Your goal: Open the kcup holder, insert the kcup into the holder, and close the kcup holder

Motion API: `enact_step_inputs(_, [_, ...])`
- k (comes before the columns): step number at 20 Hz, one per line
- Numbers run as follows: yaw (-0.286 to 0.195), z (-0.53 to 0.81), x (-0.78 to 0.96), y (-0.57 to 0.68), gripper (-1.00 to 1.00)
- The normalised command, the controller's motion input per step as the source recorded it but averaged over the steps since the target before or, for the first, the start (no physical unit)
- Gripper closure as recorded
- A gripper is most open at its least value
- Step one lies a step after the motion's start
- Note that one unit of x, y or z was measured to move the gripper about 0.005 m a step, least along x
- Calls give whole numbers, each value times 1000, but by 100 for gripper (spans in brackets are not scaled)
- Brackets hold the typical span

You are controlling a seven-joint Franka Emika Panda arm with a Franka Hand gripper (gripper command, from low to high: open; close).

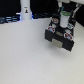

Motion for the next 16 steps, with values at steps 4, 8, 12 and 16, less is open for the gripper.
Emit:
enact_step_inputs(4, [119,-88,-380,290,100])
enact_step_inputs(8, [109,-137,-314,156,100])
enact_step_inputs(12, [66,-195,-204,22,100])
enact_step_inputs(16, [58,-194,-187,14,100])
